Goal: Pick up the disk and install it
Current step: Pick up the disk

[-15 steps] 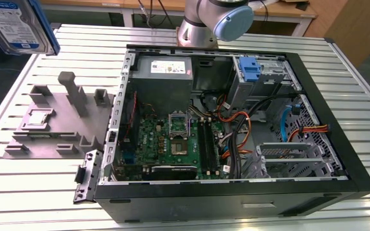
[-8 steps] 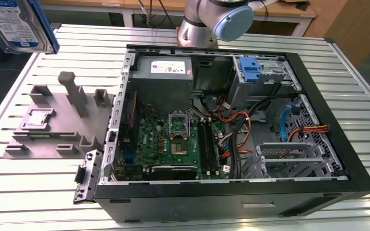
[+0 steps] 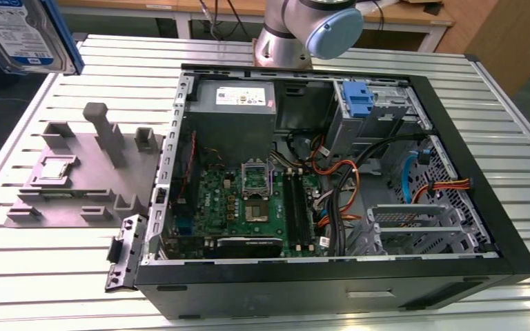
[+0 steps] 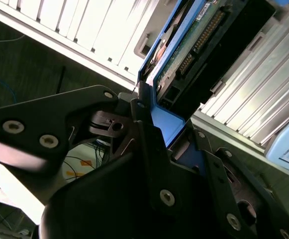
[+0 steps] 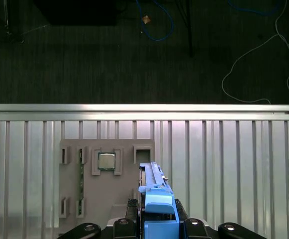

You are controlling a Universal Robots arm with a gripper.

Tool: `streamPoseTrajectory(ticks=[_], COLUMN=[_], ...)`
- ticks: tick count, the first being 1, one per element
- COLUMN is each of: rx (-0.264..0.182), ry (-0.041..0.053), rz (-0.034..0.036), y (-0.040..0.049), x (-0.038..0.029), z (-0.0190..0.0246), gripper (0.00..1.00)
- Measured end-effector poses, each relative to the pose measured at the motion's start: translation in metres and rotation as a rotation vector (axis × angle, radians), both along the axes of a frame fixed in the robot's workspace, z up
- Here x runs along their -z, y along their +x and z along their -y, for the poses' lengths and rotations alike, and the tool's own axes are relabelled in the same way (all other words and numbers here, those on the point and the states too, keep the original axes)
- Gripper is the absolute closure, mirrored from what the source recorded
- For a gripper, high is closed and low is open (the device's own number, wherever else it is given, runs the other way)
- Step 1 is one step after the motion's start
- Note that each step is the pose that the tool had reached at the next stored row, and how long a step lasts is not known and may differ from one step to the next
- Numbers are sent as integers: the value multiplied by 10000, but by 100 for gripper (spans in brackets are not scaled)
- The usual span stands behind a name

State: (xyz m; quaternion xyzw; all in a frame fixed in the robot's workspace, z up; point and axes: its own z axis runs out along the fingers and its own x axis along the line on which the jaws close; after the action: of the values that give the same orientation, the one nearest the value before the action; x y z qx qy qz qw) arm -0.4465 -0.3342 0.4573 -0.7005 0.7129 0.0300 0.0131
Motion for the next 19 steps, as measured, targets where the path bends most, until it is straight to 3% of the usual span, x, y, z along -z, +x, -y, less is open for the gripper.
streamPoseTrajectory(ticks=[19], rx=[0], ry=[0], rz=[0], y=[0], x=[-103], z=[0], gripper=[63])
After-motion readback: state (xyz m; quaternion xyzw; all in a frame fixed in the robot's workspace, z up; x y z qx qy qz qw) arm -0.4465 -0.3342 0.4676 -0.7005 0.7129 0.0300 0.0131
